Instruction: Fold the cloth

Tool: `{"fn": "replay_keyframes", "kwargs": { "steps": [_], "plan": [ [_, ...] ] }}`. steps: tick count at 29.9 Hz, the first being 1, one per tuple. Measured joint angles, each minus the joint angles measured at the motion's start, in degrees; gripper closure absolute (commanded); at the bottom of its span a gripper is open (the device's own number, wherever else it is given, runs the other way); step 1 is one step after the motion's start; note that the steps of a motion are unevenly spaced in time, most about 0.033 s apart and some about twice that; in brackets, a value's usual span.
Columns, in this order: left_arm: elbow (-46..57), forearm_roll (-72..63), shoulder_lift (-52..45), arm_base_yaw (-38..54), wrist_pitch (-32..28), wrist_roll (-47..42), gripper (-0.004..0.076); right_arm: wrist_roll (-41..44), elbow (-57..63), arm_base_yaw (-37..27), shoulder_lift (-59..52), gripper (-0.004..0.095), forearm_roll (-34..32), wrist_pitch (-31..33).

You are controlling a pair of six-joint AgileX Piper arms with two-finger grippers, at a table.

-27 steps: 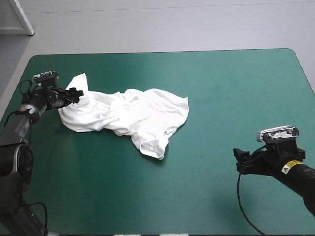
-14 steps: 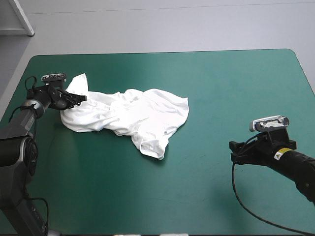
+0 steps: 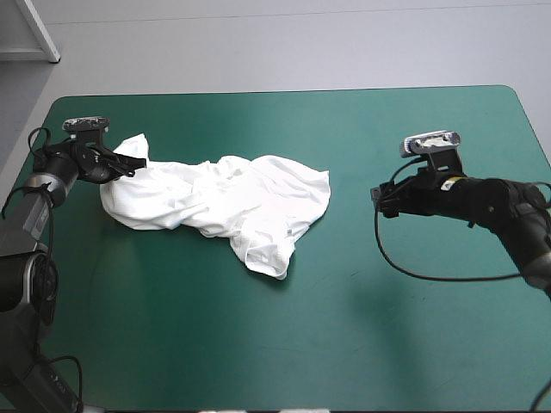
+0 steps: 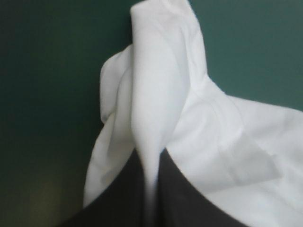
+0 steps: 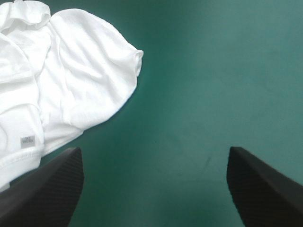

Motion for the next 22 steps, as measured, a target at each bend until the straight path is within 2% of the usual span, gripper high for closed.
{"fn": "replay_keyframes", "kwargs": {
  "steps": [3, 9, 12, 19, 22],
  "plan": [
    [0.00, -0.99, -1.09, 0.00, 1.06, 0.00, 0.0703, -2.43, -3.65, 1.29, 6.31, 0.0144, 3.54, -0.58],
    [0.00, -1.99, -1.24, -0.58, 3.86, 0.49, 0.0703, -4.43, -9.74, 7.53, 18.29, 0.0220, 4.56, -4.91],
    [0.00, -2.28, -1.24, -1.42, 4.16, 1.02, 0.0703, -4.57, -12.84, 9.76, 24.59, 0.0224, 4.62, -6.36],
    [0.00, -2.66, -1.24, -2.72, 4.25, 1.12, 0.0703, -3.71, -19.43, 10.62, 36.52, 0.0234, 5.20, -7.18],
    [0.00, -2.61, -1.24, -2.81, 4.25, 1.28, 0.0703, -3.61, -22.33, 10.79, 40.01, 0.0356, 5.49, -7.35]
  ]
}}
